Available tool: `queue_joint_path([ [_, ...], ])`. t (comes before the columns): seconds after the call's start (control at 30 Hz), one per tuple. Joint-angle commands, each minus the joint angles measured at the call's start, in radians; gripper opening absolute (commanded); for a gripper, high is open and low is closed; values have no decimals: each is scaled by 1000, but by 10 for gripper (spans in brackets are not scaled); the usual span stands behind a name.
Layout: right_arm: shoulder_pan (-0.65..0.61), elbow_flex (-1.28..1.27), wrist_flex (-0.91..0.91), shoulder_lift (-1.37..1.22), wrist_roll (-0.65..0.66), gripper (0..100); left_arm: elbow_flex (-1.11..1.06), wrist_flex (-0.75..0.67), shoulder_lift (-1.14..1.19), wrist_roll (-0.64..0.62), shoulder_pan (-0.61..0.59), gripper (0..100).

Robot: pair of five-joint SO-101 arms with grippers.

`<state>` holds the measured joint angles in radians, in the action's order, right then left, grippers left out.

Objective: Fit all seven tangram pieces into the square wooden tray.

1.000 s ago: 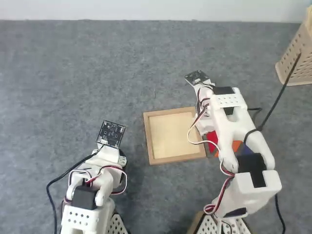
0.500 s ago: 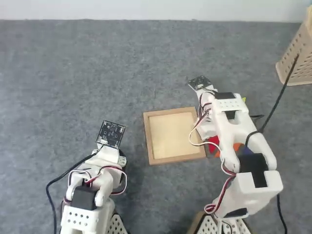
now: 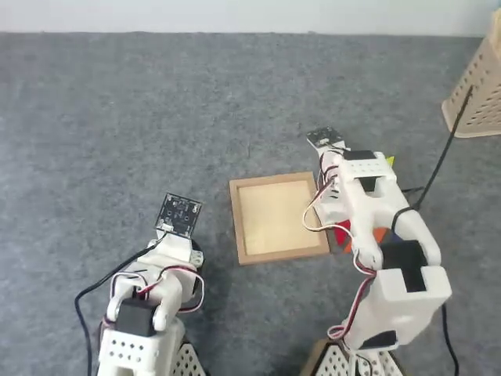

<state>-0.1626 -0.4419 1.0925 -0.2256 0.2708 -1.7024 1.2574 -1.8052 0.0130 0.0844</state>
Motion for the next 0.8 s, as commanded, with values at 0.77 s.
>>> queue_joint_path([
  [0.77,4,107,-15,-21,40,313,18,6,-20,-9,-6,12],
])
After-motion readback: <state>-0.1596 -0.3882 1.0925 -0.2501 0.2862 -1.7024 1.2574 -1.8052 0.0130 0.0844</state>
